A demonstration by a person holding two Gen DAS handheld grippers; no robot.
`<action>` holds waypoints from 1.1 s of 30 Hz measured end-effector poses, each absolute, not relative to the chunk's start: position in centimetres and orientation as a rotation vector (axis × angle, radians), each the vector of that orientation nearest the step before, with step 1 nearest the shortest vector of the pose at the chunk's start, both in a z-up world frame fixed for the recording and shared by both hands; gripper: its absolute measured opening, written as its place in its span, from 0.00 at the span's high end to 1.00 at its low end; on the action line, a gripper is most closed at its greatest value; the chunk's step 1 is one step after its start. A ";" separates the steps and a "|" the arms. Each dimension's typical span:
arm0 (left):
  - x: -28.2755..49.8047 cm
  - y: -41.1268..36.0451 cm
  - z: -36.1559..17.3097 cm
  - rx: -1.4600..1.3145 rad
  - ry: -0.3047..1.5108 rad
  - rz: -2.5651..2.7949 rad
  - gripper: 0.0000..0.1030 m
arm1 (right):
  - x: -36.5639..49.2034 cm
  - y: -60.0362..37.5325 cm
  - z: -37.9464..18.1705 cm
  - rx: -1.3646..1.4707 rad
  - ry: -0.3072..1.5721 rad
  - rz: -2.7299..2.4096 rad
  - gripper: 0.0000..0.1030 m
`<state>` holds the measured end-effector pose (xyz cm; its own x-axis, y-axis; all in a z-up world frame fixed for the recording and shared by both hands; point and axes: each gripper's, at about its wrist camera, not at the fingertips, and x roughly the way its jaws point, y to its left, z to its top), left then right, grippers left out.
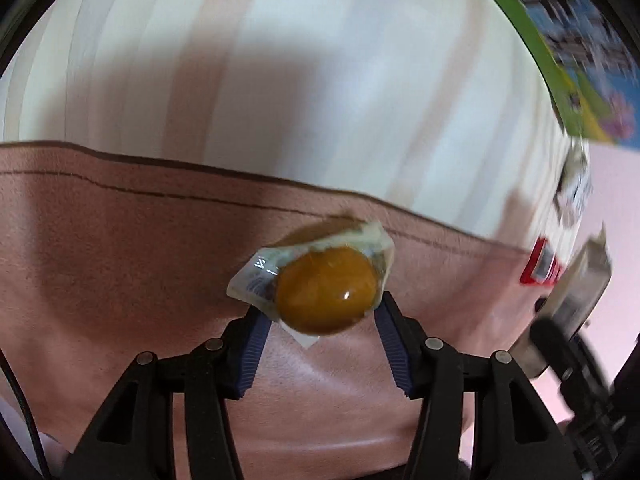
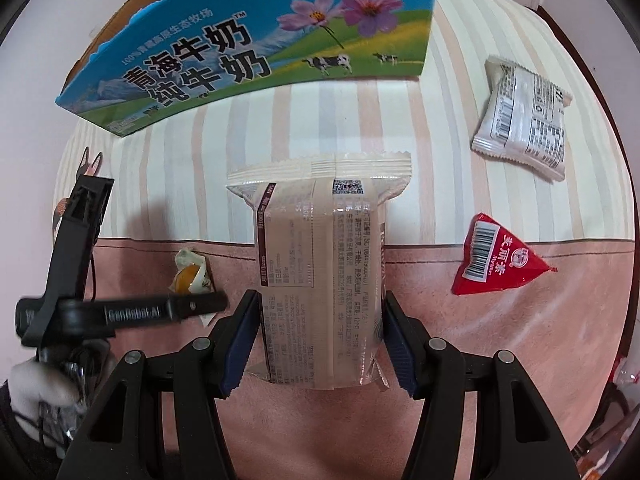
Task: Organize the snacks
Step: 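Carry both packets into the cardboard box and open both tools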
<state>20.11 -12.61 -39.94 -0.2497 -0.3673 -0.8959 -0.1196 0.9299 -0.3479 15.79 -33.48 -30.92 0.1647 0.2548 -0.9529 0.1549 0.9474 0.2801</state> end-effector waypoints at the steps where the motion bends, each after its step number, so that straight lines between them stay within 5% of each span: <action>1: 20.2 -12.2 -40.1 -0.400 1.821 -0.229 0.51 | 15.8 -33.5 -31.0 0.351 1.414 0.074 0.40; 20: 17.9 -12.9 -34.8 -0.206 1.694 -0.285 0.55 | 15.5 -31.9 -31.1 0.347 1.408 0.107 0.40; 33: 22.0 -14.6 -16.3 -0.211 1.314 -0.493 0.55 | 18.2 -34.5 -17.9 0.391 1.130 0.184 0.40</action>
